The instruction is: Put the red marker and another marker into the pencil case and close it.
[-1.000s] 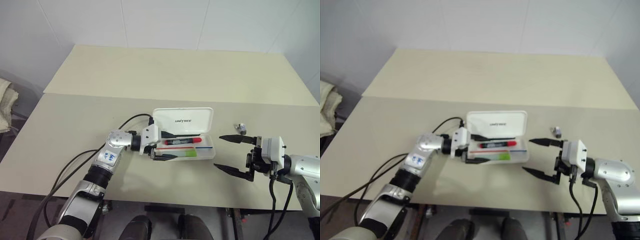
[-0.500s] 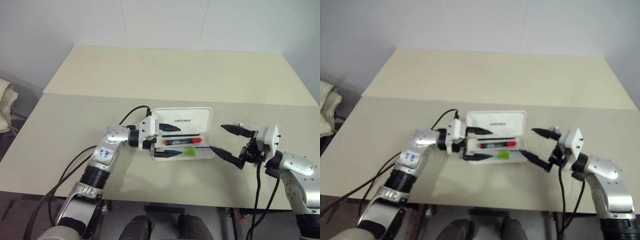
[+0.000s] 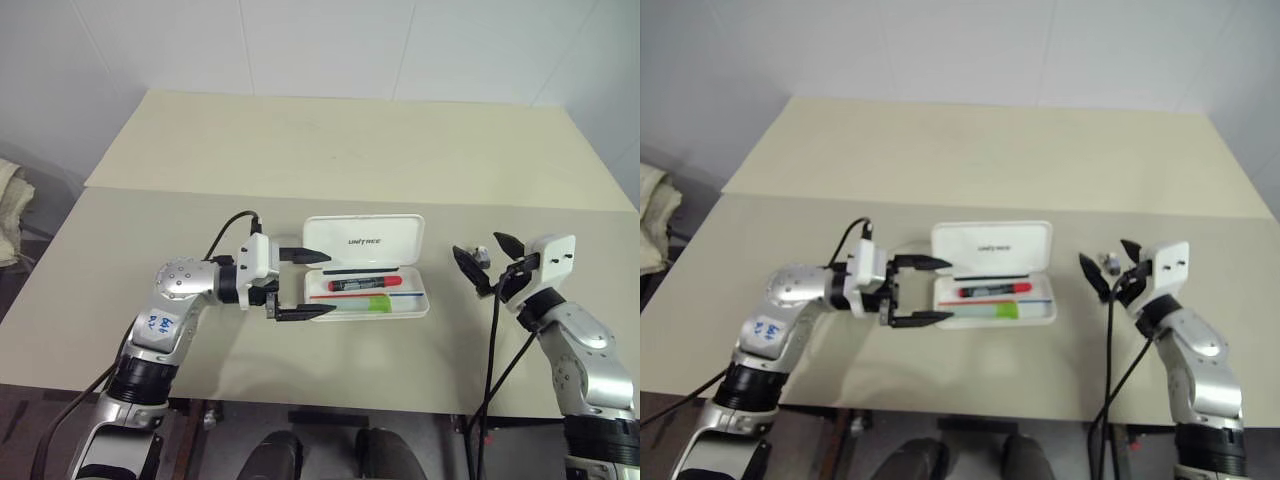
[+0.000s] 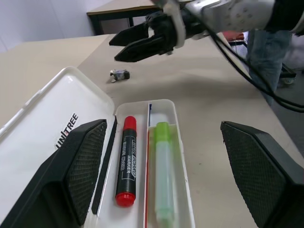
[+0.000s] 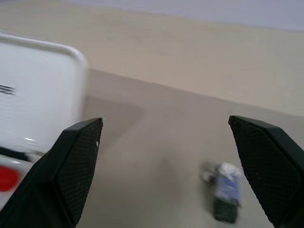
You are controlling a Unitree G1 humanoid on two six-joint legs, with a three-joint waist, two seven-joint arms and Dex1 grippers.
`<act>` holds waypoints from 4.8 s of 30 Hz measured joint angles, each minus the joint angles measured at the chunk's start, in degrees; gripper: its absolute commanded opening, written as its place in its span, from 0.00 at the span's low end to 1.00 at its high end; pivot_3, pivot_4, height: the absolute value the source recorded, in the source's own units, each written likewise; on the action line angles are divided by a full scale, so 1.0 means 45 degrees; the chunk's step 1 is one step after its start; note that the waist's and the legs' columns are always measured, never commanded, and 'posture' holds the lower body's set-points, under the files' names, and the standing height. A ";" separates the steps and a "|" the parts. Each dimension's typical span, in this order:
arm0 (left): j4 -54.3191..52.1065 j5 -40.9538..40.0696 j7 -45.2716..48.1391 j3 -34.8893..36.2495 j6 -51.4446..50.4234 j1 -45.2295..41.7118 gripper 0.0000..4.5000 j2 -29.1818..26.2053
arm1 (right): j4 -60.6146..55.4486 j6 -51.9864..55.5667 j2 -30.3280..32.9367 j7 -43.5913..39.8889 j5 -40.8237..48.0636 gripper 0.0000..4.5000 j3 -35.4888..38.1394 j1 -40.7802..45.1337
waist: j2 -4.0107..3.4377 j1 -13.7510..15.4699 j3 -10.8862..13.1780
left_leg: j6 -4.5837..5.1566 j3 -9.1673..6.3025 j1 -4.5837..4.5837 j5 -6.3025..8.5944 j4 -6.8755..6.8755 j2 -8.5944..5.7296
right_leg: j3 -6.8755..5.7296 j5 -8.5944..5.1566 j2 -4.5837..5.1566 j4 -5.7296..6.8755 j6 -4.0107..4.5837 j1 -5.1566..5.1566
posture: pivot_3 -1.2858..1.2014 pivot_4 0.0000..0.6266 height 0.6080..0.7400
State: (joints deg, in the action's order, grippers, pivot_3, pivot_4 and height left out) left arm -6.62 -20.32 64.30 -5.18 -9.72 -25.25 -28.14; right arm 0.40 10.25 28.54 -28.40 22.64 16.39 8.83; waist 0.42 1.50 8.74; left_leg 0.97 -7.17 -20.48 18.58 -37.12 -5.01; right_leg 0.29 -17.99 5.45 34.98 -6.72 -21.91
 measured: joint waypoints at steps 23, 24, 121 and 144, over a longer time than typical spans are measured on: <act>-0.0900 -0.0662 -0.0320 0.0674 -0.0523 0.0178 0.92 -0.0954 | 0.5074 -0.0923 -0.1103 0.1356 -0.1524 0.39 -0.0515 0.2882 | 0.0000 -0.0192 -0.0001 | 0.0003 0.0023 0.0000 -0.0002 0.0002 -0.0008 | 0.0003 0.0000 0.0001 0.0008 0.0002 -0.0013 | 0.52 0.24 1.00; -0.0903 -0.0662 -0.0353 0.0674 -0.0522 0.0179 0.92 -0.0955 | 0.5112 -0.0933 -0.1101 0.1357 -0.1527 0.30 -0.0515 0.2908 | 0.0000 -0.0196 -0.0001 | 0.0003 0.0022 0.0000 -0.0003 0.0002 -0.0008 | 0.0004 0.0000 0.0001 0.0007 0.0002 -0.0013 | 0.52 0.24 1.00; -0.1315 -0.1881 -0.1395 0.2936 0.0099 0.2804 0.00 -0.1239 | 0.5941 -0.5471 0.3772 -1.3054 0.0339 1.00 -0.2080 0.4183 | -0.0024 -0.0034 0.0017 | 0.0014 -0.0004 0.0000 0.0009 0.0027 -0.0010 | -0.0007 -0.0001 0.0014 -0.0081 0.0002 -0.0001 | 0.52 0.24 1.00; 0.4761 0.1560 -0.7022 0.1696 -0.0074 -0.0723 0.00 0.1887 | 0.4855 -0.5245 0.3410 -1.2595 0.0291 1.00 -0.2142 0.3600 | -0.0003 -0.0014 0.0005 | 0.0013 -0.0008 0.0000 0.0007 0.0004 -0.0035 | -0.0041 0.0004 0.0023 -0.0015 -0.0007 -0.0028 | 0.52 0.24 1.00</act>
State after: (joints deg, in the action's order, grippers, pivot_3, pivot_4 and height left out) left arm 14.81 -13.30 32.70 2.46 -10.05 -28.51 -19.64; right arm 22.24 -13.36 43.88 -85.08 23.95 6.75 25.03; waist 0.41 1.43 8.77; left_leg 1.03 -7.20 -20.48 18.62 -37.10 -5.16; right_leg 0.11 -17.97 5.55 34.91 -6.75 -22.03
